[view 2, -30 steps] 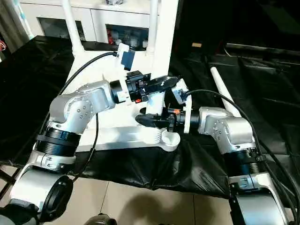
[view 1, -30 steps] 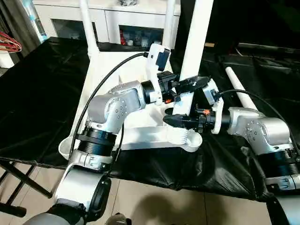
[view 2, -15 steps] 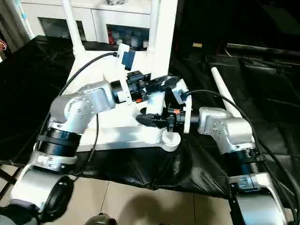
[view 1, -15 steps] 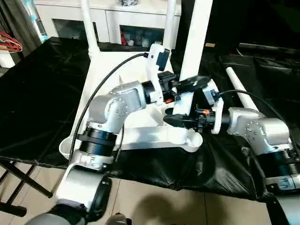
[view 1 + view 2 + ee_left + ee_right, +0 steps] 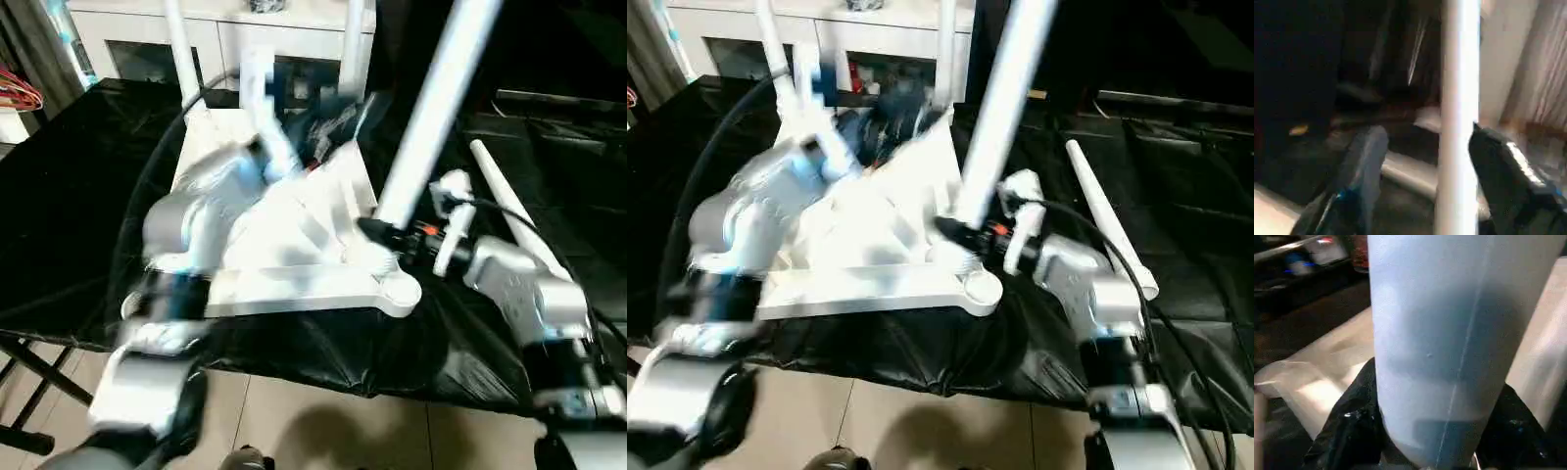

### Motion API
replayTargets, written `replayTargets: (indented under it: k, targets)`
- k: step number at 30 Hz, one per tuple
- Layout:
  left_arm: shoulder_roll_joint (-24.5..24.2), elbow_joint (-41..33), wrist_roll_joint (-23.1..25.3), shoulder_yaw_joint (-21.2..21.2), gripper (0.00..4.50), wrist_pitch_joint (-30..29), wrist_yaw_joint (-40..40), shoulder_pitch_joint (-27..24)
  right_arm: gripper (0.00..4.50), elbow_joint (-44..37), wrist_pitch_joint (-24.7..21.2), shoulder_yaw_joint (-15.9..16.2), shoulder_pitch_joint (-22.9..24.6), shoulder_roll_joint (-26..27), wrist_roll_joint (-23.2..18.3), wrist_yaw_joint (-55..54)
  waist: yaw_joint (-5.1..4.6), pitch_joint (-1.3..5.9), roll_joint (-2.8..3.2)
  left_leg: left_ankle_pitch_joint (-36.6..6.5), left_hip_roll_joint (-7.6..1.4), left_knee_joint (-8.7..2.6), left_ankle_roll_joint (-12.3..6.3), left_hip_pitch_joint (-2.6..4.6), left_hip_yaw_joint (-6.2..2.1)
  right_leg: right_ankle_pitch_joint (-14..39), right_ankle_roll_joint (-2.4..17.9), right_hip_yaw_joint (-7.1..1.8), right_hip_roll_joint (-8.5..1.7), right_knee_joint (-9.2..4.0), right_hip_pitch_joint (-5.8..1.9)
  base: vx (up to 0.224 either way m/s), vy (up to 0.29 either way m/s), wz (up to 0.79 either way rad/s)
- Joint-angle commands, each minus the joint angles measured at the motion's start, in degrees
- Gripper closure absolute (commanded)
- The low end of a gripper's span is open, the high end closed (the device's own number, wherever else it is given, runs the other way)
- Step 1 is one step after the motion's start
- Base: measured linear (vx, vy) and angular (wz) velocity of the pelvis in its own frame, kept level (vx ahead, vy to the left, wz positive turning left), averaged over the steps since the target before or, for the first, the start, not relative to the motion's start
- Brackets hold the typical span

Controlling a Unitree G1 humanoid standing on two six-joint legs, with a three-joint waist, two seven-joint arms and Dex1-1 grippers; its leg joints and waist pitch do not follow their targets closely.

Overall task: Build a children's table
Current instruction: Pick table leg, then insert table leg to table base

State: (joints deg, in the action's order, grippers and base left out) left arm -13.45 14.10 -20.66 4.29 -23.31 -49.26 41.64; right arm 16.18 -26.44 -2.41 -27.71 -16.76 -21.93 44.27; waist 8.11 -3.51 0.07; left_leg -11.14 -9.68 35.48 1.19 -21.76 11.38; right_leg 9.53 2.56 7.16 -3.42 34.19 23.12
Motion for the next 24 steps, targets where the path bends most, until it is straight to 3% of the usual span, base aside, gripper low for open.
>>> replayTargets:
  k: [1,5,8,11,15,18,19,24]
  targets:
    - [-2.65,-0.67,6.01,7.74,1.39,2.74,-5.21,-3.26,2.60,-2.79,1.61,-1.44,1.42,-0.09,2.09,-3.30,-0.17,4.85,-0.09,-3.18,-4.69,-4.09,-1.95,1.48,-2.44,13.98,4.97,-4.46,-6.83,-3.65,-3.11,0.000,0.000,0.00]
    - [-5.92,0.70,10.20,14.34,1.39,6.23,-9.29,-7.11,2.60,-5.31,1.12,-1.73,4.19,-0.39,3.44,-6.26,-0.27,4.79,0.22,-4.22,-4.80,-4.26,-1.04,1.52,-2.40,12.88,5.94,-4.53,-6.88,-3.66,-3.12,0.000,0.000,0.00]
    - [-6.26,1.36,10.78,15.20,1.67,6.92,-9.84,-7.50,2.60,-5.77,1.10,-1.68,4.73,-0.51,3.33,-6.67,-0.29,4.48,-0.04,-6.81,-4.63,-4.43,-0.53,1.37,-2.38,15.32,6.09,-4.54,-7.05,-4.20,-3.32,0.000,0.000,0.00]
    - [-6.39,3.10,11.82,16.24,1.88,8.07,-10.39,-7.66,2.60,-6.46,1.16,-1.30,5.50,-0.79,3.52,-6.81,-0.51,4.19,-0.06,-9.22,-4.50,-4.55,-0.05,1.61,-2.41,20.02,4.89,-4.45,-7.05,-4.83,-3.27,0.000,0.000,0.00]
    - [-5.48,13.17,17.06,18.95,2.13,11.89,-9.14,-5.88,2.60,-9.57,0.65,0.17,7.92,-1.01,5.02,-8.43,-0.63,4.30,0.09,-10.07,-4.32,-4.65,0.04,1.91,-2.56,22.58,2.15,-4.36,-6.87,-5.46,-3.22,0.000,0.000,0.00]
    - [-5.12,15.00,17.44,19.22,2.42,11.25,-8.60,-4.99,2.60,-9.73,0.70,0.29,8.03,-0.97,5.23,-8.80,-0.66,4.45,0.09,-9.72,-4.59,-4.65,0.13,1.84,-2.69,20.58,3.56,-4.39,-7.11,-5.11,-3.26,0.000,0.000,0.00]
    - [-4.78,15.62,17.26,19.20,2.50,10.55,-8.51,-4.69,2.60,-9.78,0.71,0.35,8.08,-0.90,5.37,-9.10,-0.61,4.43,0.41,-9.77,-4.58,-4.60,0.08,1.89,-2.65,20.07,4.24,-4.44,-7.14,-5.08,-3.18,0.000,0.000,0.00]
    - [-3.84,16.94,17.81,19.42,2.86,10.12,-7.60,-4.30,2.60,-9.72,0.92,0.52,8.22,-0.70,5.86,-10.03,-0.51,4.45,0.25,-9.46,-4.67,-4.54,-0.17,1.80,-2.60,18.67,5.49,-4.46,-7.18,-4.89,-3.32,0.000,0.000,0.00]
